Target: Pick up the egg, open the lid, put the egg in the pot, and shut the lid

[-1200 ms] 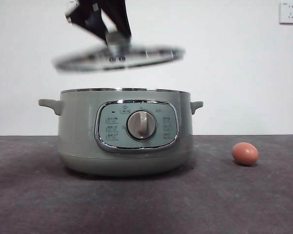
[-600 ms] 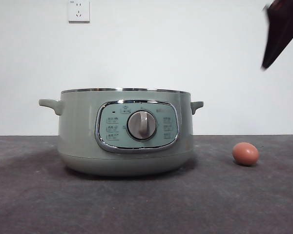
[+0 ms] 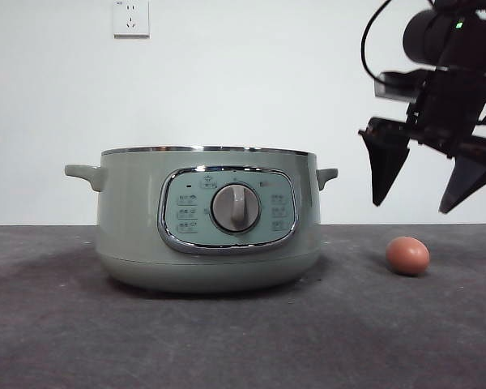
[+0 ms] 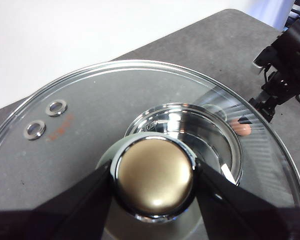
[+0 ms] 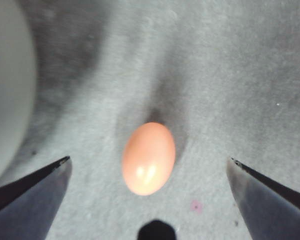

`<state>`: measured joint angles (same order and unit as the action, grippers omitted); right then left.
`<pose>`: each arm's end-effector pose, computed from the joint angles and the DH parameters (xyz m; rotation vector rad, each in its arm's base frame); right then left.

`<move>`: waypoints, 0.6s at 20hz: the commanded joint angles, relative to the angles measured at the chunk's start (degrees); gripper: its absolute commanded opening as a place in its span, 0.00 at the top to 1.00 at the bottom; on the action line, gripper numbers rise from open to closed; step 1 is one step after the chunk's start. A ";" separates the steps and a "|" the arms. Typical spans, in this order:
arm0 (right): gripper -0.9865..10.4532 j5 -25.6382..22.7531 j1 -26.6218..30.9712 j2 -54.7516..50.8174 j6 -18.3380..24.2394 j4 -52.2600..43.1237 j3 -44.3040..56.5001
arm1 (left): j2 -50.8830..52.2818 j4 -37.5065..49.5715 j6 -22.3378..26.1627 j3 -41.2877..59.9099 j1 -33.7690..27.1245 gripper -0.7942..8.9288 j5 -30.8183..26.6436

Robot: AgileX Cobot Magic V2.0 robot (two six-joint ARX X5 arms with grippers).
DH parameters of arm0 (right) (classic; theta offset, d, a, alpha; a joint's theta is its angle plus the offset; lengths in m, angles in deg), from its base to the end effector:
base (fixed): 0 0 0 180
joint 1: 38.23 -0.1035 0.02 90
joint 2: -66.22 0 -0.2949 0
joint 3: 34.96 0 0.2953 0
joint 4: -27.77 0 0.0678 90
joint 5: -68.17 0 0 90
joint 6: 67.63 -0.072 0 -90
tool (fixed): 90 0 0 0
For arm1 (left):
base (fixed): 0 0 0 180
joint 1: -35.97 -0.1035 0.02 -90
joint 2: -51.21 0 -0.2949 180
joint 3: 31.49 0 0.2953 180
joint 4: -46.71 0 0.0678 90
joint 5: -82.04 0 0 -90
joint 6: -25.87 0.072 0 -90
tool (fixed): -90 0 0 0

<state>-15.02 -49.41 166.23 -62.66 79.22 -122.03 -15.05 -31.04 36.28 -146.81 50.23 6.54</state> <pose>0.4097 0.0897 0.2022 -0.1198 1.1147 0.3289 0.2043 -0.0705 0.5305 0.1730 0.4599 -0.5359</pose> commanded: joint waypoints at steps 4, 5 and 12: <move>0.40 -0.44 -0.11 6.10 -0.04 -1.01 -0.02 | 0.90 2.36 -0.11 -0.46 -0.15 0.93 0.42; 0.40 -0.46 -0.11 6.78 -0.04 -1.20 -0.02 | 0.90 2.38 -0.11 -0.46 -0.15 0.93 0.42; 0.59 -0.87 -0.11 8.61 -0.46 -2.43 -0.02 | 0.90 2.40 -0.11 -0.46 -0.15 0.93 0.37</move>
<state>-15.83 -49.43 173.84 -62.70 76.99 -122.12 -15.05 -31.01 36.28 -146.81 50.23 6.50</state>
